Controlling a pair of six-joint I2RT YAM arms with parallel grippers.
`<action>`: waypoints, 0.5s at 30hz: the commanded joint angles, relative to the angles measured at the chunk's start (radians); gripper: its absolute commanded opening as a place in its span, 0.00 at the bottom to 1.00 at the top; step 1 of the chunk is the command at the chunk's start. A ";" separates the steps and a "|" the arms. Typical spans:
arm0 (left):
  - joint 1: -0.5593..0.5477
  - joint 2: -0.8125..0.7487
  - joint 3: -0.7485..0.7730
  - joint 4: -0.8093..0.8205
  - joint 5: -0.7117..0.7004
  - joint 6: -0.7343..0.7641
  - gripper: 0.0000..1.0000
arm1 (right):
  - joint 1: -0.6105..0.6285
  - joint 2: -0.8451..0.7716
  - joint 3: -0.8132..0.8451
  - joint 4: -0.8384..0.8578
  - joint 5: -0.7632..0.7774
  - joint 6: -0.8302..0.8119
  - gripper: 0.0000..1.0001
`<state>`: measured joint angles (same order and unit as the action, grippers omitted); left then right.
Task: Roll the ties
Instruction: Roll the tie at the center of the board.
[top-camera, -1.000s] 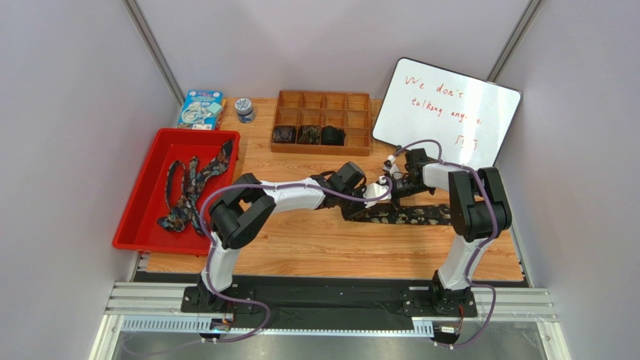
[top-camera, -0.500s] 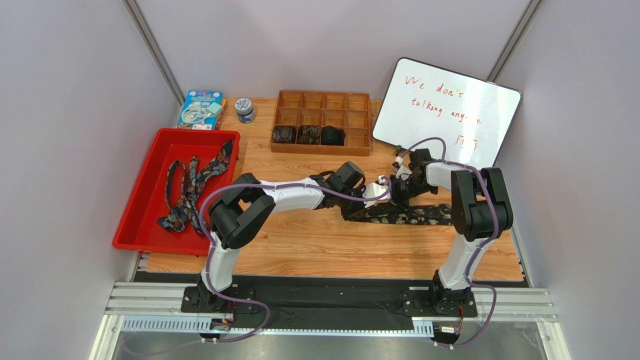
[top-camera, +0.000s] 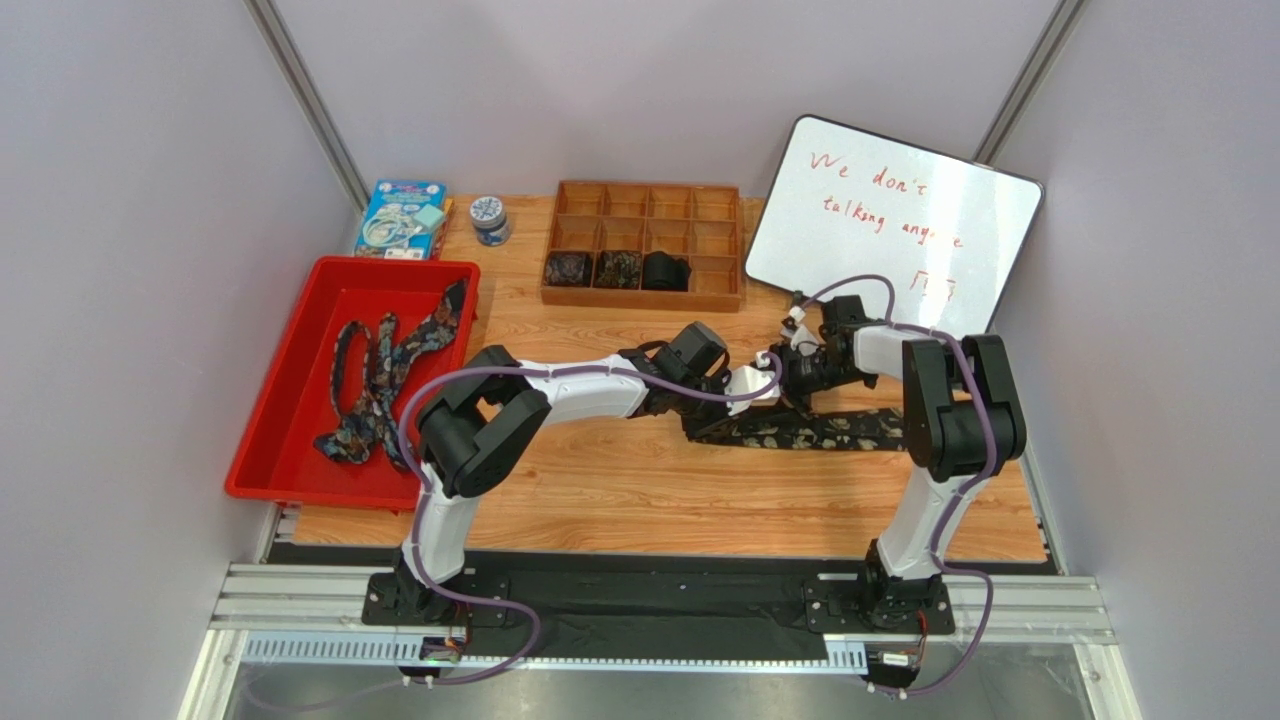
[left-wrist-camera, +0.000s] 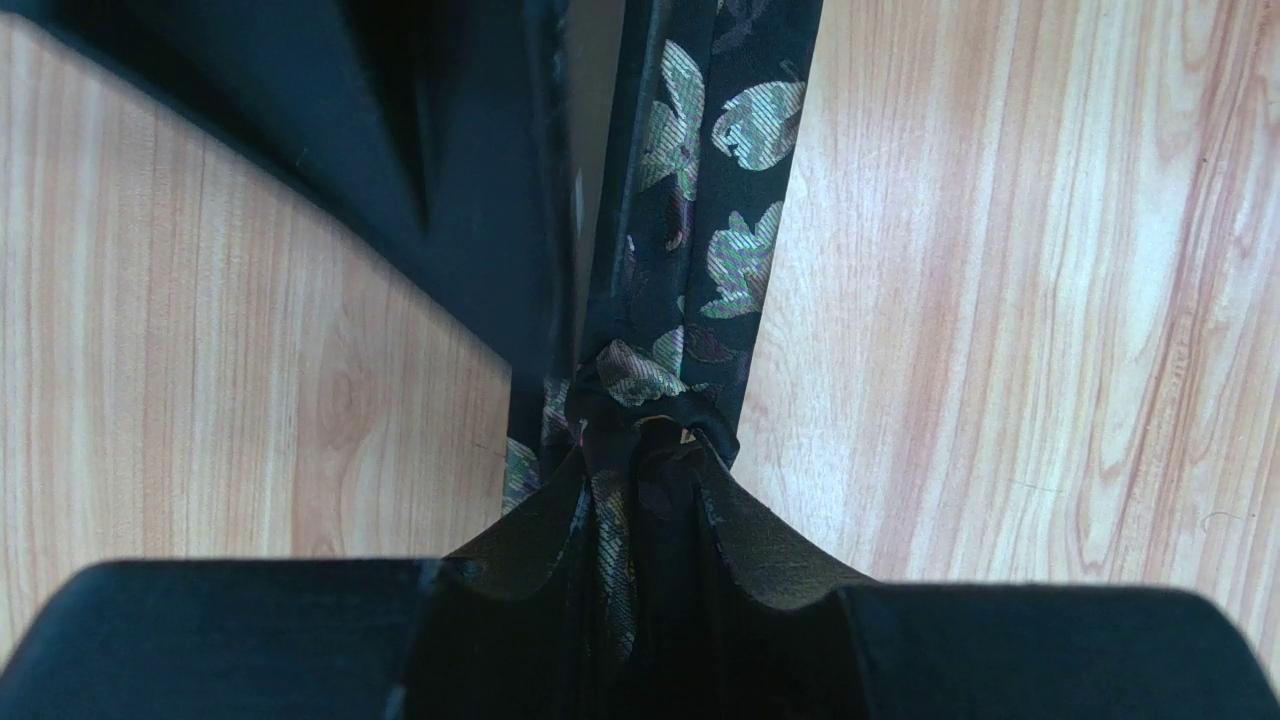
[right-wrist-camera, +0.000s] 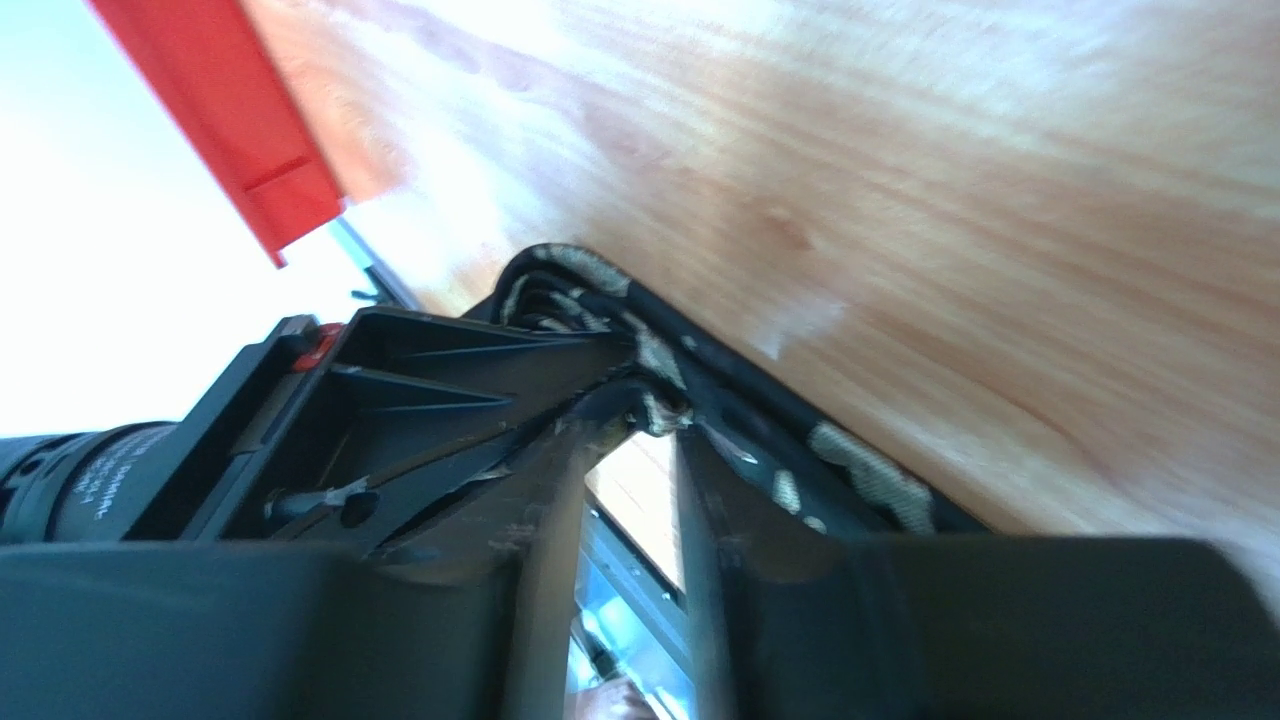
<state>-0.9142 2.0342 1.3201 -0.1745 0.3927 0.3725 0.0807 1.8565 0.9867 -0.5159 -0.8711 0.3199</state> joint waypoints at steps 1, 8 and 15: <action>-0.003 0.057 -0.042 -0.128 0.040 0.014 0.08 | -0.004 -0.028 -0.039 0.073 -0.112 0.047 0.43; -0.002 0.058 -0.042 -0.128 0.040 0.016 0.09 | 0.007 0.012 -0.031 0.073 -0.135 0.133 0.49; -0.003 0.063 -0.033 -0.128 0.037 0.003 0.09 | 0.001 -0.029 -0.048 0.025 -0.190 0.101 0.43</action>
<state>-0.9134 2.0350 1.3201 -0.1795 0.4168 0.3725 0.0826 1.8626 0.9470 -0.4736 -0.9901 0.4229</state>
